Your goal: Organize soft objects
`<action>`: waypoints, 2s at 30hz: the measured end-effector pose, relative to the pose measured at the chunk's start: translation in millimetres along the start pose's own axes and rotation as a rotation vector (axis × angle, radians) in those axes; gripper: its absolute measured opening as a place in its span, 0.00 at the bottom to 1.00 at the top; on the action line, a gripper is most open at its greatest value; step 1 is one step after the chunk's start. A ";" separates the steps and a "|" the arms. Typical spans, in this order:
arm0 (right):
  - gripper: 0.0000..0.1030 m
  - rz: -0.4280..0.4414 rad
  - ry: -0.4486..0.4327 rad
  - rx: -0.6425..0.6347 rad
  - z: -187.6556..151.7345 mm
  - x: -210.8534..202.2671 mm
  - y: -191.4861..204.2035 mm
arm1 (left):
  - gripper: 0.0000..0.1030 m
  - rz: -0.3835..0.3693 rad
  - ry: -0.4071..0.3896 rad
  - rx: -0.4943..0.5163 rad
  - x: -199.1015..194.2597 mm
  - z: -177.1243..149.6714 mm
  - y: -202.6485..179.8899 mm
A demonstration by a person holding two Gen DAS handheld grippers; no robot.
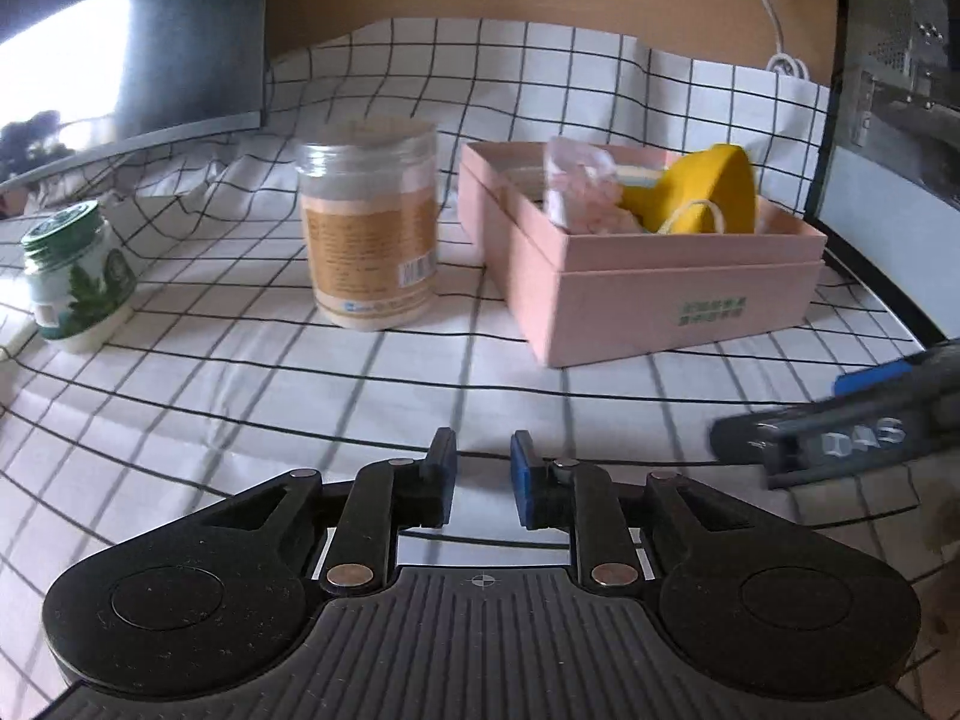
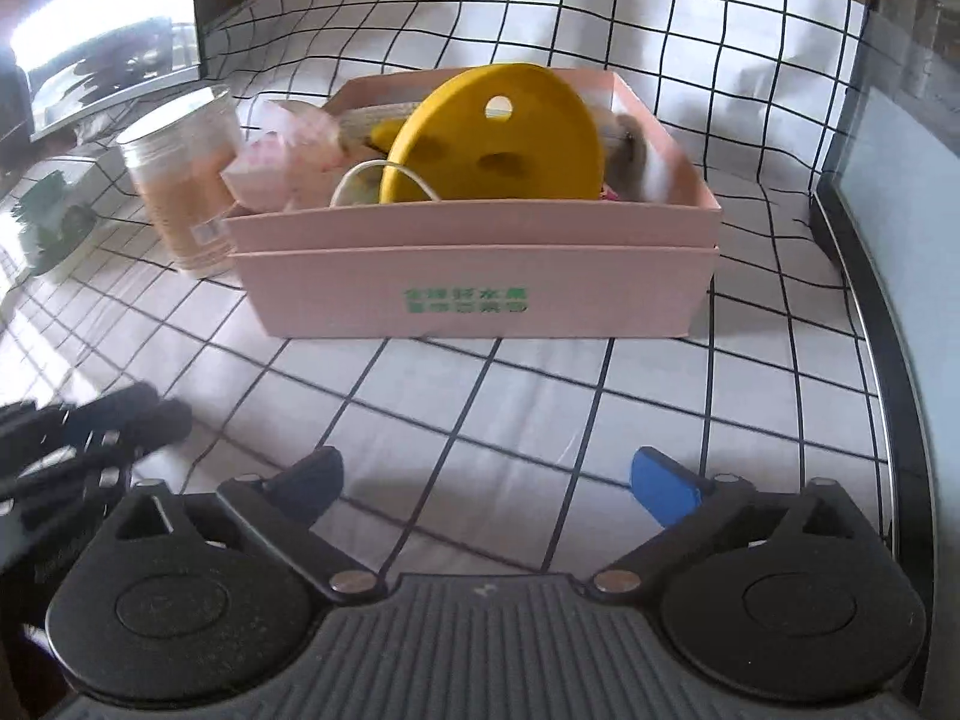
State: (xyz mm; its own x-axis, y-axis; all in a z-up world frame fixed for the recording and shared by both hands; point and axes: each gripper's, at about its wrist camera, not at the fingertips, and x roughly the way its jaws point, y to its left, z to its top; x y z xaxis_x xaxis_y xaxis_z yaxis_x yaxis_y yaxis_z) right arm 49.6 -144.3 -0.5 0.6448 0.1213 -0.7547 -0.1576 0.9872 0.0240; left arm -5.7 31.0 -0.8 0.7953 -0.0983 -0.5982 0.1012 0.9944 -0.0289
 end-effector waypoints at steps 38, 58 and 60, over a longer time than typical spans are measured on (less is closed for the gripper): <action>1.00 0.024 -0.179 -0.052 -19.2 3.4 -4.3 | 0.26 0.108 -0.014 -0.069 1.2 -0.1 -22.1; 1.00 0.024 -0.178 -0.052 -19.1 3.2 -4.1 | 0.26 0.107 -0.014 -0.069 1.3 -0.1 -22.0; 1.00 0.024 -0.178 -0.052 -19.1 3.3 -4.2 | 0.26 0.107 -0.014 -0.070 1.3 -0.2 -21.9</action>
State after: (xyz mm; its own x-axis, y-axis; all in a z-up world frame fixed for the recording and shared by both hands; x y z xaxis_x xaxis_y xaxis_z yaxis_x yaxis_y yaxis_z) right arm 38.0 -149.9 -15.6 0.7621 0.1656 -0.6260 -0.2098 0.9777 0.0033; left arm -7.0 9.1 -1.1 0.8079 0.0084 -0.5892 -0.0259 0.9994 -0.0213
